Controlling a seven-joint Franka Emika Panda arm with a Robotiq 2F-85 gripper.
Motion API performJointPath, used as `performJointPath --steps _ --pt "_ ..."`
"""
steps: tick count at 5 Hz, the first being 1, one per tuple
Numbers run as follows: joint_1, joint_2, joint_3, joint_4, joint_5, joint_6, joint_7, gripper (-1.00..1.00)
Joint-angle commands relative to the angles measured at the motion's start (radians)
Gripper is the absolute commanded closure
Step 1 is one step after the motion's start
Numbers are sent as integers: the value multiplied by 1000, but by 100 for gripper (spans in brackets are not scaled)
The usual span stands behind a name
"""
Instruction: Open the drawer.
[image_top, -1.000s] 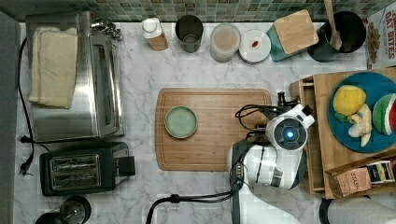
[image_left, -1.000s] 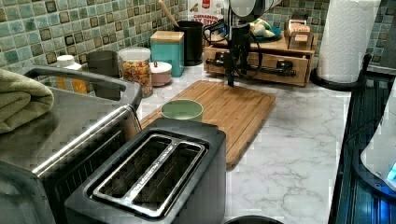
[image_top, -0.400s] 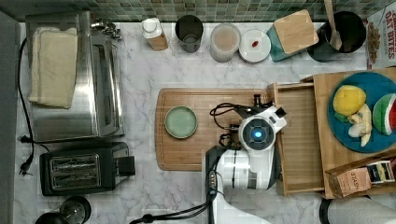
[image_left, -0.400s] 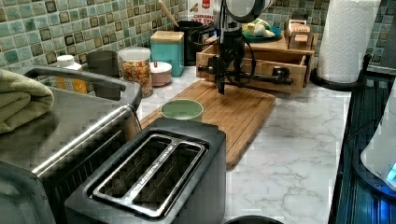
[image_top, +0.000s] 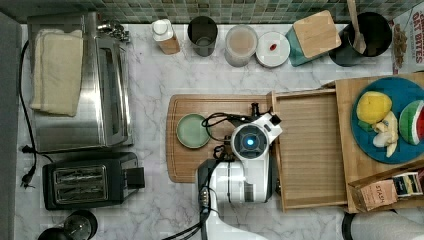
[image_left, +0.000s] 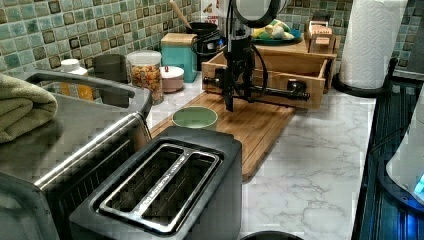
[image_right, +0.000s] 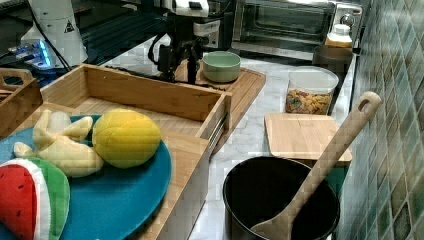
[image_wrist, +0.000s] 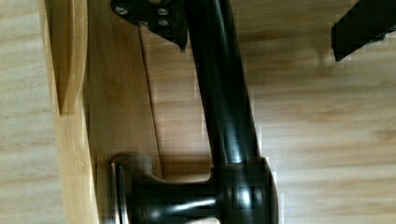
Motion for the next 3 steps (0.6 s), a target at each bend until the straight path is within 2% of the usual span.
performJointPath --steps 1,2,3 --pt "169 -88 186 -20 77 -103 160 -100" --pt "189 -136 198 -92 -36 37 338 -100" --pt "185 -136 202 -92 -36 38 338 -100"
